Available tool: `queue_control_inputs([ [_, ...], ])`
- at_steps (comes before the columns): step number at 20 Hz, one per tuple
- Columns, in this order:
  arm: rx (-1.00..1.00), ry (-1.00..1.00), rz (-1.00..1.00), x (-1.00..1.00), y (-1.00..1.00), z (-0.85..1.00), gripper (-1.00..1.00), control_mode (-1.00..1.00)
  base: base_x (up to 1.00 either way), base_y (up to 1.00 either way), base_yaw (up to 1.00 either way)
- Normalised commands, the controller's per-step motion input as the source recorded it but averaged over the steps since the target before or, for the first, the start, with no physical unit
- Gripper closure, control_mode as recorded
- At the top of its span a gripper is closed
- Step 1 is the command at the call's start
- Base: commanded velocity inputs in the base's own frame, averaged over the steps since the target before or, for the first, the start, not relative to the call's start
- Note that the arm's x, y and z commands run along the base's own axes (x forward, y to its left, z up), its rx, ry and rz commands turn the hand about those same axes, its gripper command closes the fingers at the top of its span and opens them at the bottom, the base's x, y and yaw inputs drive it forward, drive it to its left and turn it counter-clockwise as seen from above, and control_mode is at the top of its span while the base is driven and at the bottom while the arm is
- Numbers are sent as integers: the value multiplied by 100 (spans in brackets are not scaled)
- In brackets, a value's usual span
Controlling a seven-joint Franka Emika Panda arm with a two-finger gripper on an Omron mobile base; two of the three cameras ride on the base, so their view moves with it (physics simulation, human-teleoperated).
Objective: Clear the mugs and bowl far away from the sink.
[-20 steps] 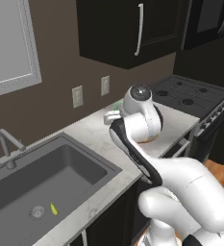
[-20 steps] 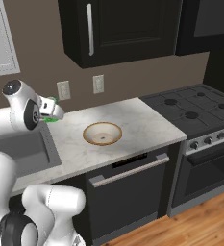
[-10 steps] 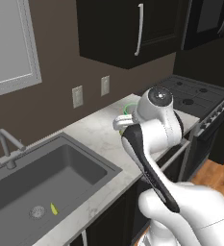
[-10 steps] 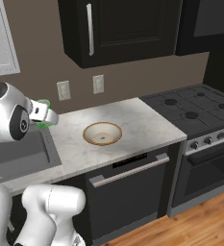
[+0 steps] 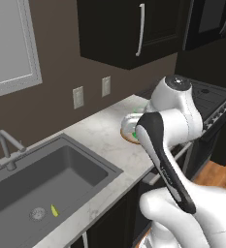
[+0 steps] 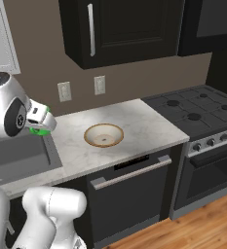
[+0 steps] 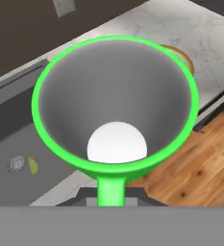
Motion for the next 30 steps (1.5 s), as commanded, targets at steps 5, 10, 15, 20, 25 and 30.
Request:
queue_control_inputs([
  [5,2,10,0,-21,0,14,100,-100,0,0,0],
  [10,0,-26,0,-55,-3,0,100,-100,0,0,0],
  [15,0,-27,0,-64,-3,0,100,-100,0,0,0],
  [20,0,-17,0,-44,-7,1,100,-100,0,0,0],
  [25,2,-13,1,-35,-3,27,100,-100,0,0,0],
  [30,0,-9,3,-31,0,10,100,100,-24,0,6],
])
